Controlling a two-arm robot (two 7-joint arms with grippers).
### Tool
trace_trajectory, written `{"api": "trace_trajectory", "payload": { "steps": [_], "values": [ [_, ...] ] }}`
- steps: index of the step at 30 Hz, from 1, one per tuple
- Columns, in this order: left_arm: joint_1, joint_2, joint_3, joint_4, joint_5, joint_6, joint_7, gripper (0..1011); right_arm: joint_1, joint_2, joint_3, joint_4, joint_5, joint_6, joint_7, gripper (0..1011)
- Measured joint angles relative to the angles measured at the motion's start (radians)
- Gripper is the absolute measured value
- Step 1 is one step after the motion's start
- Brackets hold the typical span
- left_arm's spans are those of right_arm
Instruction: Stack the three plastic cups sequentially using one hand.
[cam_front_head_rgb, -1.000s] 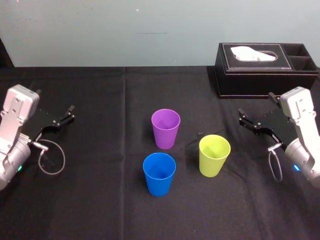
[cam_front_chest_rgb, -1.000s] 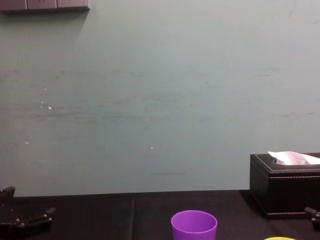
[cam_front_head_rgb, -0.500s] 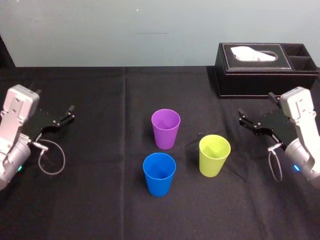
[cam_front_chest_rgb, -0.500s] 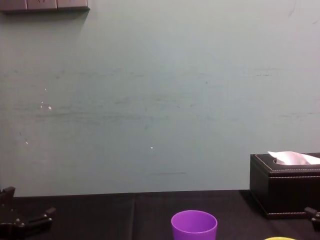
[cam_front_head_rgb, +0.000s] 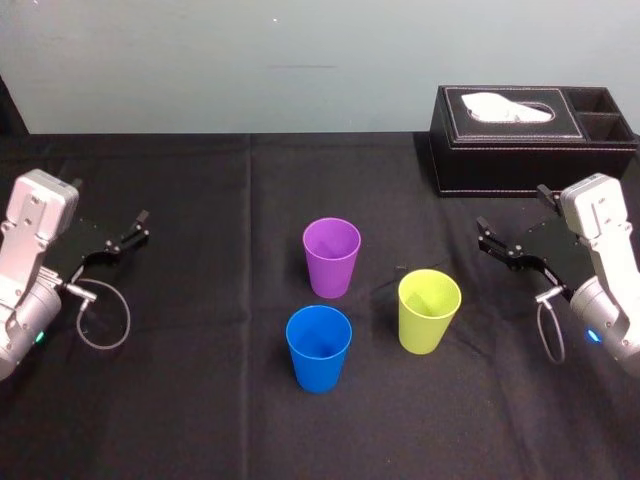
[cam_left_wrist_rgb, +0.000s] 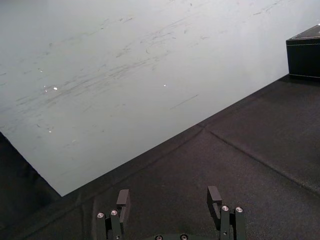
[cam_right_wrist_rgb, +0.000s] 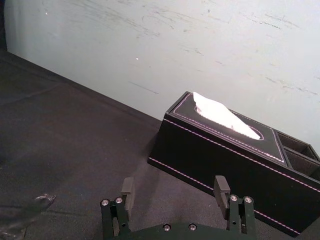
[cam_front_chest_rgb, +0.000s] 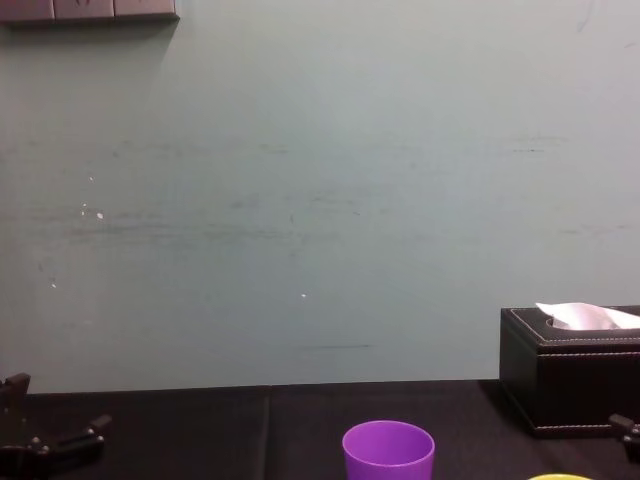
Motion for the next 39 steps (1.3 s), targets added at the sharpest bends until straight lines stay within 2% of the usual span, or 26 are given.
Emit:
{"api": "trace_trajectory", "payload": {
  "steps": [9, 17, 27, 29, 30, 33, 39],
  "values": [
    [0.000, 0.000, 0.000, 0.000, 0.000, 0.000, 0.000, 1011, 0.000, 0.000, 0.000, 0.000, 0.000, 0.000, 0.000, 1003],
    [0.000, 0.000, 0.000, 0.000, 0.000, 0.000, 0.000, 1011, -0.026, 0.007, 0.027, -0.037, 0.017, 0.016, 0.034, 1003],
    [0.000, 0.000, 0.000, 0.000, 0.000, 0.000, 0.000, 1011, -0.104, 0.076, 0.096, -0.162, 0.101, 0.094, 0.129, 1003],
    [0.000, 0.000, 0.000, 0.000, 0.000, 0.000, 0.000, 1011, -0.137, 0.106, 0.125, -0.210, 0.133, 0.109, 0.162, 1003],
    [0.000, 0.000, 0.000, 0.000, 0.000, 0.000, 0.000, 1011, -0.137, 0.106, 0.125, -0.210, 0.133, 0.109, 0.162, 1003],
    [0.000, 0.000, 0.000, 0.000, 0.000, 0.000, 0.000, 1011, -0.180, 0.146, 0.155, -0.266, 0.162, 0.121, 0.206, 1003],
    [0.000, 0.000, 0.000, 0.000, 0.000, 0.000, 0.000, 1011, -0.239, 0.197, 0.189, -0.326, 0.197, 0.142, 0.269, 1003]
  ]
}}
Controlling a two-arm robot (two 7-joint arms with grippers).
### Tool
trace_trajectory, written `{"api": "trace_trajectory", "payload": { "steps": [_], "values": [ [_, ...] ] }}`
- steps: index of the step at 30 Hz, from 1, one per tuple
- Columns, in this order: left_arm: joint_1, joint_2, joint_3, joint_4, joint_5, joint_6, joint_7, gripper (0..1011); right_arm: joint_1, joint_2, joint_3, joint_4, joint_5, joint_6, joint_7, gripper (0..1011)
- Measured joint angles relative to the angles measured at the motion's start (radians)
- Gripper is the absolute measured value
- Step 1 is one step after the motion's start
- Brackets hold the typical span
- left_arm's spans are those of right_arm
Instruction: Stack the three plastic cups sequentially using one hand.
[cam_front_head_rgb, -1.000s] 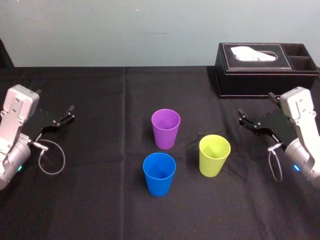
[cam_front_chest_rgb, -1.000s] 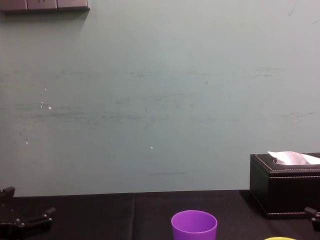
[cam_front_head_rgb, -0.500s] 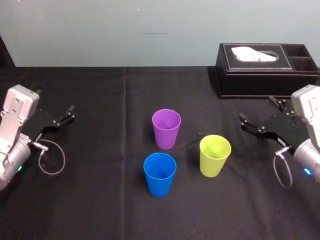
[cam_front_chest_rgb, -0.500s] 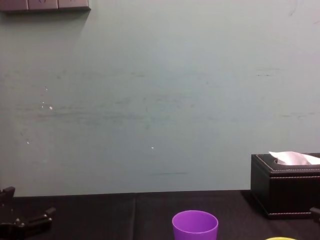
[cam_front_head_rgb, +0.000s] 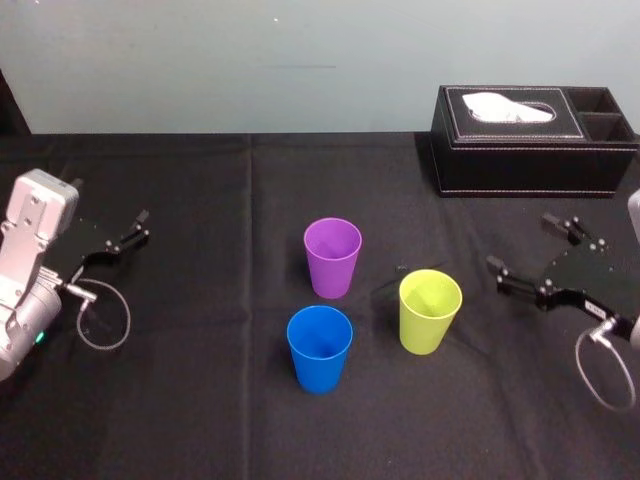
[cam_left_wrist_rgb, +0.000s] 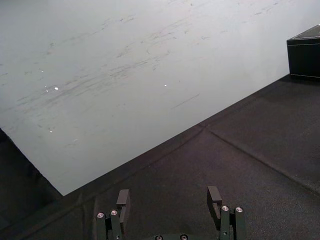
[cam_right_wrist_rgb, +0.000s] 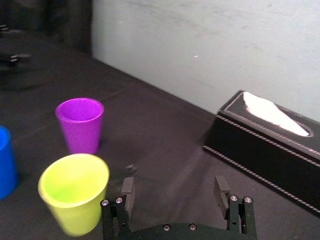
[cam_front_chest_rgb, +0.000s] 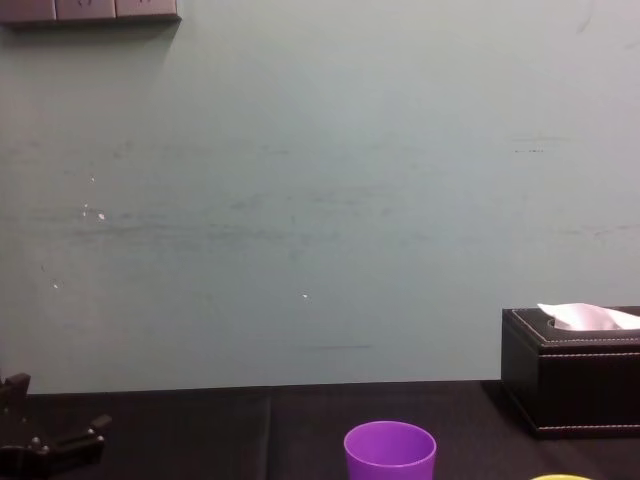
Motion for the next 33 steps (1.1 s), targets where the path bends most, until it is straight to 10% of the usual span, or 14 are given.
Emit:
{"api": "trace_trajectory", "payload": {
  "steps": [15, 33],
  "values": [
    [0.000, 0.000, 0.000, 0.000, 0.000, 0.000, 0.000, 1011, -0.131, 0.086, 0.077, -0.097, 0.054, 0.005, 0.141, 1003],
    [0.000, 0.000, 0.000, 0.000, 0.000, 0.000, 0.000, 1011, -0.123, 0.012, 0.021, -0.064, -0.011, 0.028, 0.190, 1003]
  ]
}}
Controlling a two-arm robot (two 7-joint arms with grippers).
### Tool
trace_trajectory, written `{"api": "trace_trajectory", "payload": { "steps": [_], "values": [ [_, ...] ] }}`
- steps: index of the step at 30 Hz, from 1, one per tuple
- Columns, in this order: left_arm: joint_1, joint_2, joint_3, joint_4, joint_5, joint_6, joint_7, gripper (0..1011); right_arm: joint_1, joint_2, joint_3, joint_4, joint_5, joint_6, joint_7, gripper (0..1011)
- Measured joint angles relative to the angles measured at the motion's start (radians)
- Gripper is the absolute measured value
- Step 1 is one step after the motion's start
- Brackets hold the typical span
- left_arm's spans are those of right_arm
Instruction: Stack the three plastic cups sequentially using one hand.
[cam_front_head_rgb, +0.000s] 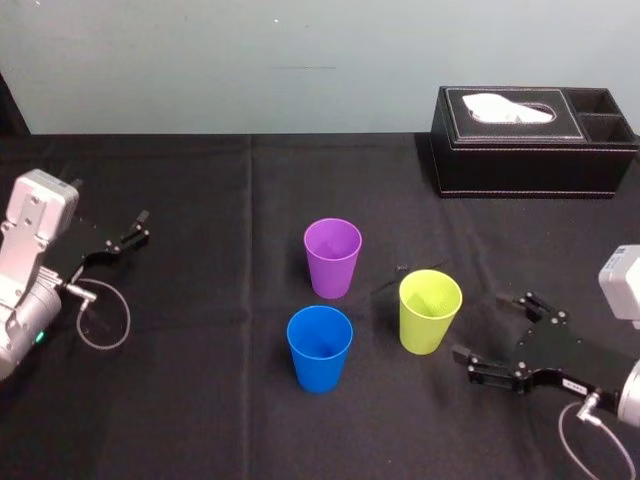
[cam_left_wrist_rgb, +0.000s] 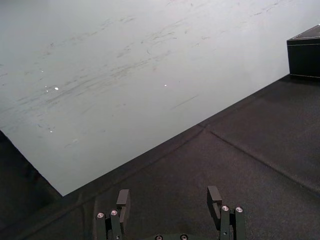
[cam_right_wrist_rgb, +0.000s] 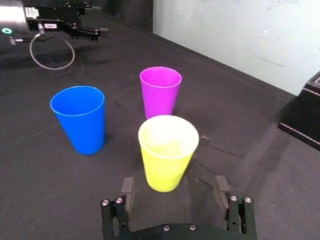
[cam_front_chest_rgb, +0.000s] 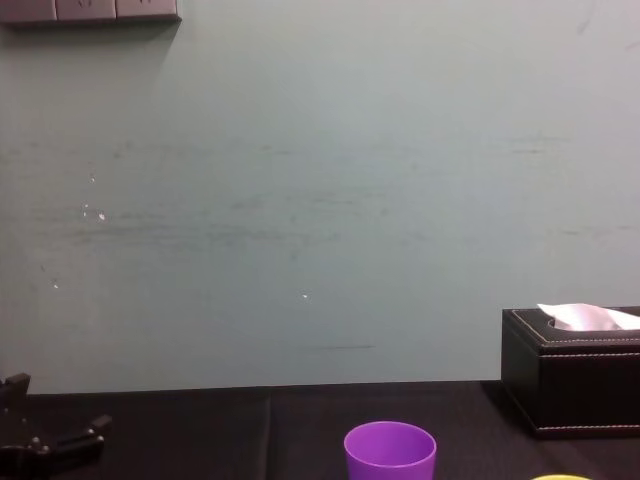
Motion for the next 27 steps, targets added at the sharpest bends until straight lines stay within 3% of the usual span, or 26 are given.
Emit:
{"api": "trace_trajectory", "payload": {
  "steps": [12, 27],
  "values": [
    [0.000, 0.000, 0.000, 0.000, 0.000, 0.000, 0.000, 1011, 0.029, -0.061, -0.013, 0.033, -0.031, 0.009, 0.033, 1003],
    [0.000, 0.000, 0.000, 0.000, 0.000, 0.000, 0.000, 1012, 0.065, -0.108, -0.025, 0.072, -0.043, 0.010, 0.057, 1002]
  ]
}}
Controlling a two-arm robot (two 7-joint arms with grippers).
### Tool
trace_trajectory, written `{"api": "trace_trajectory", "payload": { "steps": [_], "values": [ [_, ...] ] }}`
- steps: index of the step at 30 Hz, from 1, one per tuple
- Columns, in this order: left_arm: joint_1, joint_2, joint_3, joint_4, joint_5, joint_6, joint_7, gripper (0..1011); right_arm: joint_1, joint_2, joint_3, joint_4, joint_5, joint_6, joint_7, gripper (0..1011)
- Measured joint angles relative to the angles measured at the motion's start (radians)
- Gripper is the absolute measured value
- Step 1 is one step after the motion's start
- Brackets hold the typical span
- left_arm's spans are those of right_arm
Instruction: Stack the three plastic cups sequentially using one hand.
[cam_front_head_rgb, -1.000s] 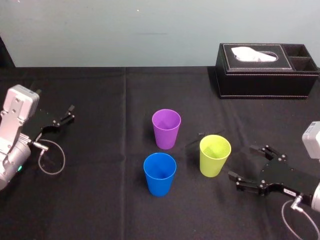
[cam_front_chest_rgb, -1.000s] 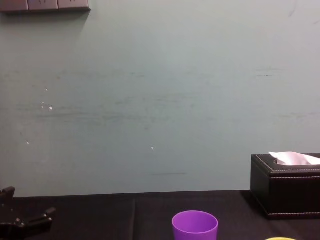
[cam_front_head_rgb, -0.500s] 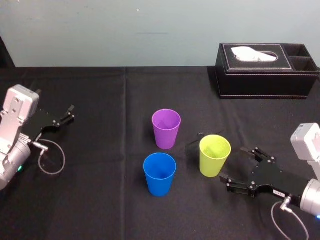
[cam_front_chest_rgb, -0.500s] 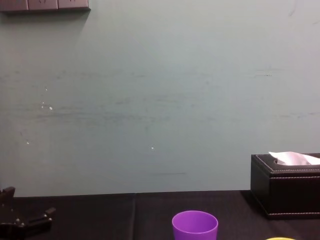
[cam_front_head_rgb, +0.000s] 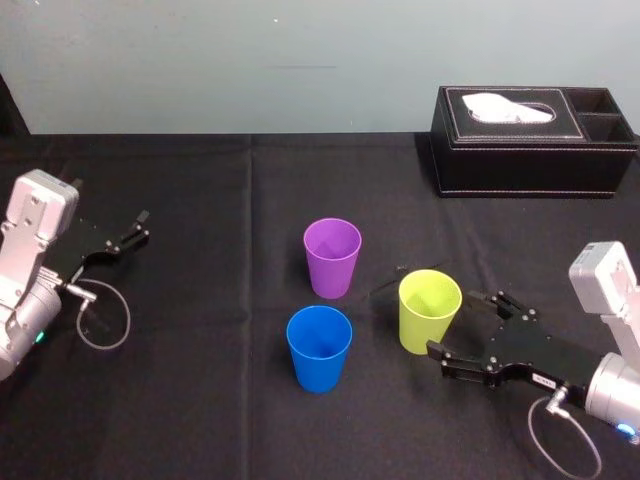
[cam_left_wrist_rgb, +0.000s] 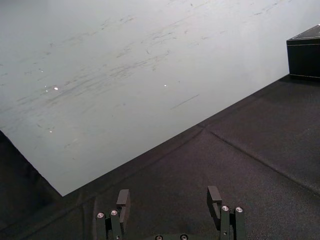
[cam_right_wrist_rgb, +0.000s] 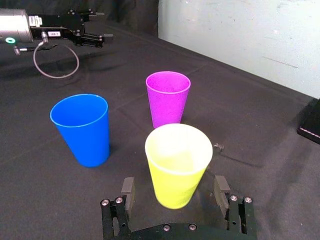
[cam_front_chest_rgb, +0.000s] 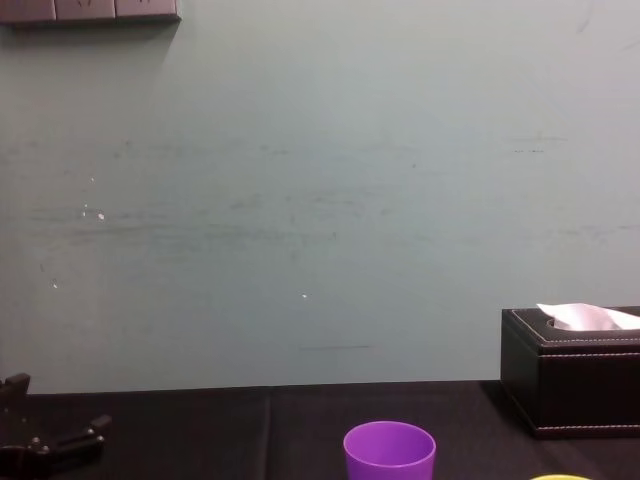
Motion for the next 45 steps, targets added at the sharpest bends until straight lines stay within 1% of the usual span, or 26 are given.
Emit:
{"api": "trace_trajectory", "payload": {
  "steps": [15, 28, 37, 45],
  "values": [
    [0.000, 0.000, 0.000, 0.000, 0.000, 0.000, 0.000, 1011, 0.070, -0.052, -0.029, 0.051, -0.004, 0.008, 0.006, 1003],
    [0.000, 0.000, 0.000, 0.000, 0.000, 0.000, 0.000, 1011, 0.118, -0.083, -0.055, 0.100, -0.005, 0.022, 0.008, 1003],
    [0.000, 0.000, 0.000, 0.000, 0.000, 0.000, 0.000, 1011, 0.133, -0.097, -0.065, 0.118, 0.005, 0.030, 0.009, 1003],
    [0.000, 0.000, 0.000, 0.000, 0.000, 0.000, 0.000, 1011, 0.133, -0.097, -0.065, 0.117, 0.005, 0.030, 0.009, 1003]
  ]
}}
